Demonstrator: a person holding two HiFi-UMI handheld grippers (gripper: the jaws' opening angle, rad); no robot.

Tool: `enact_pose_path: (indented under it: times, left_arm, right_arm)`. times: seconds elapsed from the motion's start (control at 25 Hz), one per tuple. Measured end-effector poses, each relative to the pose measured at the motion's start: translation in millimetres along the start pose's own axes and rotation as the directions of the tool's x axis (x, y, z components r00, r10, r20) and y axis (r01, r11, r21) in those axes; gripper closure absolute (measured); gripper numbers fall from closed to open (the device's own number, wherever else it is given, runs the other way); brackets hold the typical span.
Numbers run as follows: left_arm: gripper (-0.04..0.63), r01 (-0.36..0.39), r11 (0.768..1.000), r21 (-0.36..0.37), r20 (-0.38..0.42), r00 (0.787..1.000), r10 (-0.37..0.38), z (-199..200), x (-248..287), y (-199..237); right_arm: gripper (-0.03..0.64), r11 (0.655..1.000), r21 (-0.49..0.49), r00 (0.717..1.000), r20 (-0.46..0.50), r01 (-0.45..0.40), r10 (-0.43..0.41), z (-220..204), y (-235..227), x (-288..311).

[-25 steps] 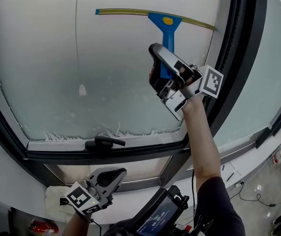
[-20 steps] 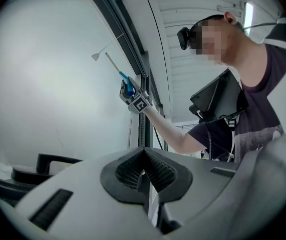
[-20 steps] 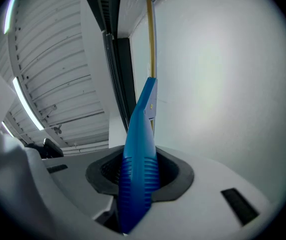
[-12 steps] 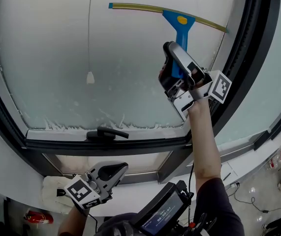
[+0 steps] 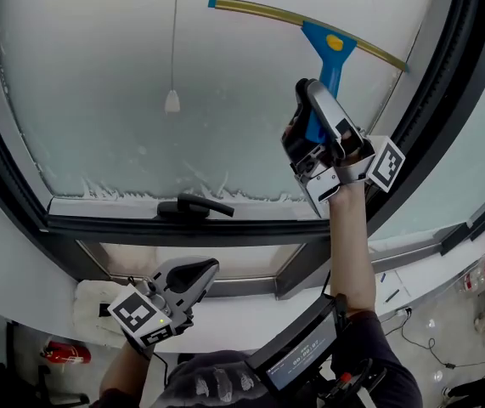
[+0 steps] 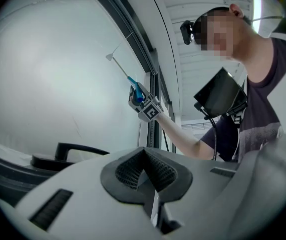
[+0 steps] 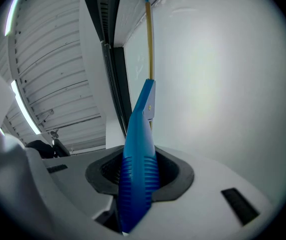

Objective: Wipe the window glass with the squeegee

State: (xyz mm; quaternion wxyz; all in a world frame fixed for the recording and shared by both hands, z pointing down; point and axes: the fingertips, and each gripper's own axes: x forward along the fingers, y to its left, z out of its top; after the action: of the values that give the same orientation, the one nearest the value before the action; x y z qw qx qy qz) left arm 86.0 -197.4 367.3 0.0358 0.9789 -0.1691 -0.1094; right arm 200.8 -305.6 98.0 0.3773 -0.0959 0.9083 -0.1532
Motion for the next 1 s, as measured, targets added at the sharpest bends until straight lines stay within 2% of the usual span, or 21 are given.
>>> enact_pose_path:
  times: [0.2, 0.64, 0.88, 1.0]
  left_arm:
    - [0.591, -0.033, 0.999, 0.013, -0.023, 0.999, 0.033, -5.3, -4.9, 4.3]
    - [0.591, -0.041, 0.999, -0.024, -0.049, 0.998, 0.04, -17.4, -7.1, 3.0]
    - [0.591, -0.07, 0.996, -0.049, -0.057, 0.996, 0.067, -23.7, -13.2, 5.6]
    - [0.59, -0.076, 0.997, -0.033, -0.061, 0.995, 0.074, -26.8, -15.3, 7.4]
  right_arm:
    - [0.508, 1.0, 0.004, 1.0, -0.011, 0.019, -0.019, -16.1, -6.4, -18.1]
    - [0.508, 0.999, 0.03, 0.999, -0.028, 0.038, -0.038, -40.7, -17.8, -42.9]
    - [0.506, 0.998, 0.042, 0.999, -0.03, 0.04, -0.039, -50.0, -20.8, -51.2]
    - [0.503, 0.998, 0.039, 0.998, -0.024, 0.052, -0.051, -54.0, -24.8, -56.2]
